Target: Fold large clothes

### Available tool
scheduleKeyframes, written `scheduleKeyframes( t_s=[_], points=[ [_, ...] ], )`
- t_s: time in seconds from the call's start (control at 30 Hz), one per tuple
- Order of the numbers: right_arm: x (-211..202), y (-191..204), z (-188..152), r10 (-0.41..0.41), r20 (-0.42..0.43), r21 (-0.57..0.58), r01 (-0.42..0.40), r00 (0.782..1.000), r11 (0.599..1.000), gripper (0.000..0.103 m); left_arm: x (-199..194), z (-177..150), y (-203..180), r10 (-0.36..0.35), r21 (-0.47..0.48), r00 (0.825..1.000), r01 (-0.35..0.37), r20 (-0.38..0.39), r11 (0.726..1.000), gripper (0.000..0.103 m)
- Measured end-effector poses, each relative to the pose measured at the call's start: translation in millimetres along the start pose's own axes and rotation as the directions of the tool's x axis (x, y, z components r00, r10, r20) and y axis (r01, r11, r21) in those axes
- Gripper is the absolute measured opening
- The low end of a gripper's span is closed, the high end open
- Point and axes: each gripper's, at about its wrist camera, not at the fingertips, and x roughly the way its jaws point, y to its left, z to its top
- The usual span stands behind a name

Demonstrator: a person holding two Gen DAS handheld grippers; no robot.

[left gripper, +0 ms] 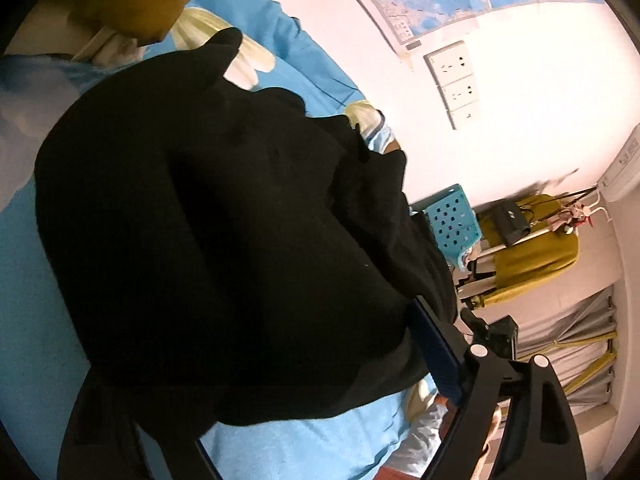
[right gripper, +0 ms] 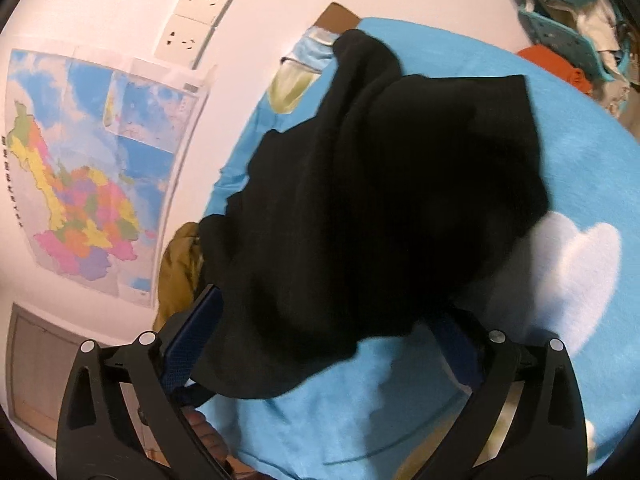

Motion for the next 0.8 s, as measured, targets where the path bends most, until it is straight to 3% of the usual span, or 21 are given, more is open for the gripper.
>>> scheduleKeyframes(
  t_s=[0.17,0.37,0.4,0.47,0.6,0.67,0.73,0.77,0.8],
  points=[
    [16,9,5,-0.036,-0.010,-0.016,0.036,0.999,0.999,0.099,7,0,-13,0.073,0.059,0.997,-0.073,-0.003,0.996,0.086],
    [24,37,12,-0.090,0.114,-0.133,0.105,0.989,0.986,0.093,4,4,-22,0.124,0.063,0.992,-0.124,0.003,0.990,0.082],
    [29,42,10,-0.113,0.119,-0.181,0.133,0.986,0.974,0.094,4,3,-25,0.140,0.073,0.990,-0.141,0.011,0.987,0.081],
    [40,38,10,-0.160,0.090,-0.166,0.174,0.983,0.971,0.099,7,2,-26,0.173,0.090,0.985,-0.172,-0.003,0.981,0.081],
    [46,39,9,-0.177,0.106,-0.164,0.192,0.979,0.967,0.099,11,4,-20,0.148,0.051,0.989,-0.148,0.006,0.988,0.086],
    [48,40,10,-0.179,0.120,-0.177,0.198,0.977,0.964,0.099,15,6,-17,0.100,0.039,0.995,-0.100,-0.003,0.994,0.096],
    [49,42,8,-0.180,0.136,-0.197,0.204,0.974,0.959,0.096,18,7,-21,0.120,0.053,0.993,-0.119,-0.003,0.991,0.096],
    [49,45,6,-0.195,0.148,-0.220,0.224,0.970,0.949,0.087,19,8,-22,0.130,0.060,0.991,-0.130,-0.006,0.990,0.096],
    [47,47,5,-0.199,0.167,-0.233,0.235,0.966,0.944,0.071,19,8,-24,0.141,0.067,0.990,-0.141,-0.005,0.988,0.095]
  ],
)
